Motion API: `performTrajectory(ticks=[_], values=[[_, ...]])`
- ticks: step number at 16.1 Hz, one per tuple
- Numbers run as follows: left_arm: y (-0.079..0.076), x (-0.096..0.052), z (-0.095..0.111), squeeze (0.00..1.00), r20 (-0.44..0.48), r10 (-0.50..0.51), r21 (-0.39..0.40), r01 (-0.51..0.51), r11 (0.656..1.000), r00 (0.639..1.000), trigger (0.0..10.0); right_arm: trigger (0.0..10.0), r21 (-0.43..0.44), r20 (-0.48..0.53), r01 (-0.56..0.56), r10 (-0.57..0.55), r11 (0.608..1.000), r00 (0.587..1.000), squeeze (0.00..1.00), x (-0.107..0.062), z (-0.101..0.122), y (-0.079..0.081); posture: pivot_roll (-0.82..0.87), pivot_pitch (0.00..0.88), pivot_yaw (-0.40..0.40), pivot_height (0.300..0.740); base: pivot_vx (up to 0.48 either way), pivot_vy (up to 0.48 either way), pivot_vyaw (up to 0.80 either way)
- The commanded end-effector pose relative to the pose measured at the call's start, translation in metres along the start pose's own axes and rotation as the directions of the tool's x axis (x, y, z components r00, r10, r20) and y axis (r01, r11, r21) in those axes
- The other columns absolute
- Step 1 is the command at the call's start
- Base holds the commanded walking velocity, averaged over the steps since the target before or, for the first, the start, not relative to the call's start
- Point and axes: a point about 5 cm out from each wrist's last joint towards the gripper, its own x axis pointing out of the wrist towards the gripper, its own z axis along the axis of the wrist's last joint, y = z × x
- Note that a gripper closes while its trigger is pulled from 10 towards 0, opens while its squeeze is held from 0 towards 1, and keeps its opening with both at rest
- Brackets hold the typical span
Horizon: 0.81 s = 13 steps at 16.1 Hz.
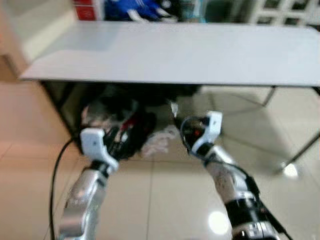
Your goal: Setting the table
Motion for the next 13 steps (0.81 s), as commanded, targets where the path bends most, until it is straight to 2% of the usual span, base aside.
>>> performTrajectory(ticks=[1, 3, 4, 6, 9, 10, 13], values=[[0.002, -0.002, -0.002, 0.00, 0.004, 0.004, -0.005, -0.004, 1.000, 1.000, 10.0, 10.0, -0.040, 0.014, 0.057, -0.056, 0.998, 0.998, 0.00, -0.008, 0.000, -0.012, -0.14, 0.039, 0.012, 0.740, 0.472, 0.000, 0.00], [0.005, -0.001, -0.001, 0.00, 0.010, 0.008, 0.005, -0.008, 1.000, 1.000, 10.0, 10.0, -0.068, -0.026, 0.073, -0.075, 0.995, 0.997, 0.00, -0.010, -0.005, -0.016, -0.14, 0.030, 0.011, 0.740, 0.472, 0.000, -0.40], [0.004, 0.001, 0.002, 0.00, 0.024, -0.005, 0.009, 0.005, 1.000, 1.000, 10.0, 10.0, -0.063, -0.004, 0.048, -0.048, 0.997, 0.999, 0.00, -0.011, -0.003, -0.013, -0.14, 0.023, 0.010, 0.740, 0.480, 0.000, -0.80], [0.001, 0.005, 0.004, 0.00, 0.037, -0.025, 0.017, 0.025, 1.000, 0.999, 10.0, 10.0, -0.096, 0.000, 0.026, -0.026, 0.995, 1.000, 0.00, -0.010, -0.002, -0.010, -0.15, 0.017, 0.012, 0.740, 0.472, 0.000, 0.00], [-0.012, 0.013, 0.012, 0.00, 0.065, -0.094, 0.041, 0.092, 0.995, 0.993, 10.0, 10.0, -0.030, 0.105, -0.112, 0.114, 0.993, 0.988, 0.00, -0.008, 0.017, 0.008, -0.15, 0.012, 0.013, 0.740, 0.475, 0.000, 0.00], [-0.015, 0.016, 0.019, 0.00, 0.087, -0.111, 0.042, 0.107, 0.993, 0.990, 10.0, 10.0, -0.007, 0.162, -0.176, 0.175, 0.984, 0.971, 0.00, -0.008, 0.031, 0.016, -0.15, 0.011, 0.016, 0.740, 0.472, 0.000, 0.00], [-0.018, 0.020, 0.031, 0.00, 0.128, -0.126, 0.051, 0.120, 0.991, 0.984, 10.0, 10.0, -0.011, 0.225, -0.246, 0.242, 0.969, 0.944, 0.00, -0.005, 0.052, 0.028, -0.15, 0.015, 0.019, 0.740, 0.477, 0.000, 0.00]])
